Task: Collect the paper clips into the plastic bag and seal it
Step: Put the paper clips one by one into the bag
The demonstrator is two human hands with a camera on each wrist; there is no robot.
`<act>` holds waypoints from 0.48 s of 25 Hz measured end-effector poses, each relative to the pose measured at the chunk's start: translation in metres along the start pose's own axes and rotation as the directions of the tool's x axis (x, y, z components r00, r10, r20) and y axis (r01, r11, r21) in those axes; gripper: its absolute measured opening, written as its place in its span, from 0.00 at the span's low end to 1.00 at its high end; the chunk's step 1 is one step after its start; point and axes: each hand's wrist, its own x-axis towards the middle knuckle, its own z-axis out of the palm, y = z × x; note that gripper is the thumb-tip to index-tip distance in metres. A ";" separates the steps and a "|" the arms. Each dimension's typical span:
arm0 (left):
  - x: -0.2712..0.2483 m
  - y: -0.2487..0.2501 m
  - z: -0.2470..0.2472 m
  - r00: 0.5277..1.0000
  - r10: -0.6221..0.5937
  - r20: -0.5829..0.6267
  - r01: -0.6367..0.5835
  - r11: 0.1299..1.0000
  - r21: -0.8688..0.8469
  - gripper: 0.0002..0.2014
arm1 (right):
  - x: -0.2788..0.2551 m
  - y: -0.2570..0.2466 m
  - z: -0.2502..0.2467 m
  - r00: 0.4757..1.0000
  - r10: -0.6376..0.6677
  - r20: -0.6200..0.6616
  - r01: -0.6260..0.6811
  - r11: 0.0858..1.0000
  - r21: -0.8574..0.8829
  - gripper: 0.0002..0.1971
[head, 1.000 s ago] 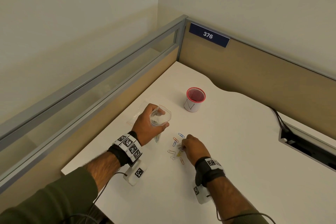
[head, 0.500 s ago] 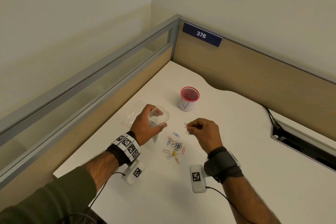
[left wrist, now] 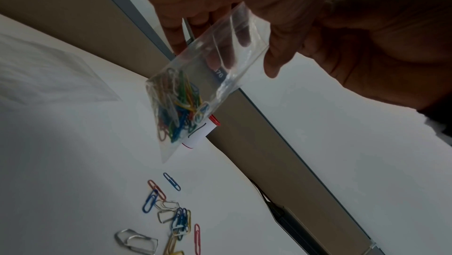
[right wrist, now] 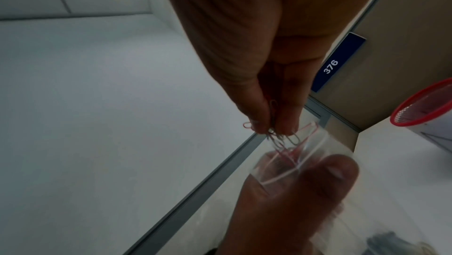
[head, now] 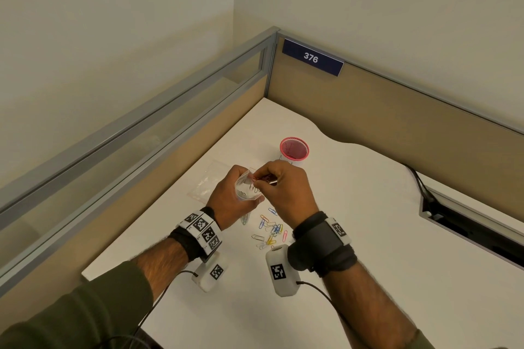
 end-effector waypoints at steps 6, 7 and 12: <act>-0.001 0.000 0.000 1.000 0.014 0.001 -0.014 0.999 0.034 0.24 | 0.002 -0.003 -0.001 0.999 0.027 -0.042 -0.026 0.999 0.022 0.06; -0.002 0.000 -0.001 1.000 0.017 -0.002 -0.017 0.999 0.037 0.23 | 0.002 -0.003 -0.005 0.997 0.024 -0.074 -0.021 0.999 0.045 0.07; -0.003 0.000 -0.011 1.000 0.012 -0.021 -0.012 1.000 -0.015 0.22 | 0.011 0.044 -0.008 0.984 0.083 -0.155 -0.080 0.996 0.026 0.08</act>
